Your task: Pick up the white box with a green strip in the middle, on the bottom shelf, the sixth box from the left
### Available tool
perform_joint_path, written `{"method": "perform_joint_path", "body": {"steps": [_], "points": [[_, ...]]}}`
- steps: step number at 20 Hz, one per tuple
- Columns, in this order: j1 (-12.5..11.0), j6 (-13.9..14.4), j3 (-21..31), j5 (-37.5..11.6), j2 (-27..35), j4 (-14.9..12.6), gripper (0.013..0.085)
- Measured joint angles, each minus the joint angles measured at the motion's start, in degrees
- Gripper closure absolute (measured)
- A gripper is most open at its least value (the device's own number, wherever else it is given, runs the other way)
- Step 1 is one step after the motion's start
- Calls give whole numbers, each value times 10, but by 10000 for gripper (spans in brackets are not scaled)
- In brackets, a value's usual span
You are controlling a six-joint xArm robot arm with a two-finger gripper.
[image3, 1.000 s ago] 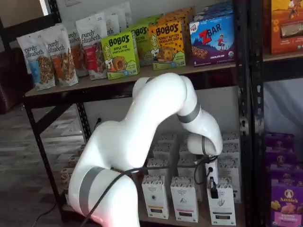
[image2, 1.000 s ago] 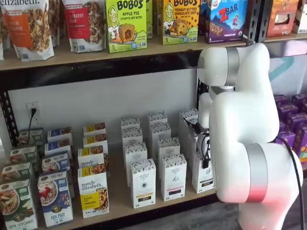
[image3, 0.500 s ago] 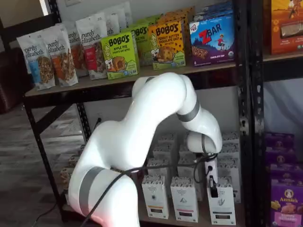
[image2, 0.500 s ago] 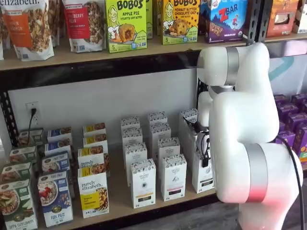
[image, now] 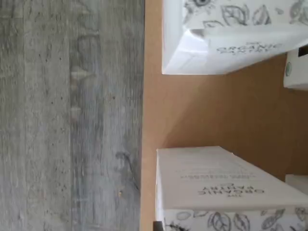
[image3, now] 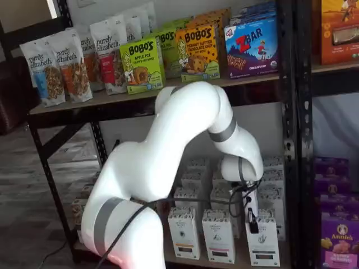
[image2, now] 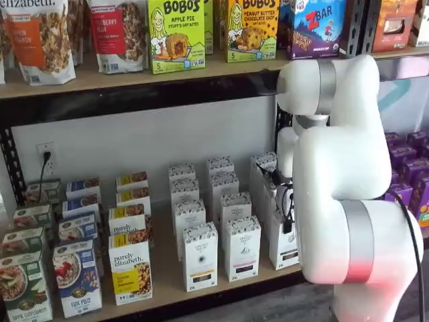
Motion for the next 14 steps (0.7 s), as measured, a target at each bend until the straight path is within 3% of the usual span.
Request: {"method": "perform_joint_path", "body": {"steps": [3, 7, 11, 14], "points": [[-1, 28, 37, -23, -17, -31, 450], [3, 52, 95, -38, -48, -51, 450], [1, 109, 182, -93, -92, -110, 450], [-1, 126, 246, -120, -133, -127, 450]]}}
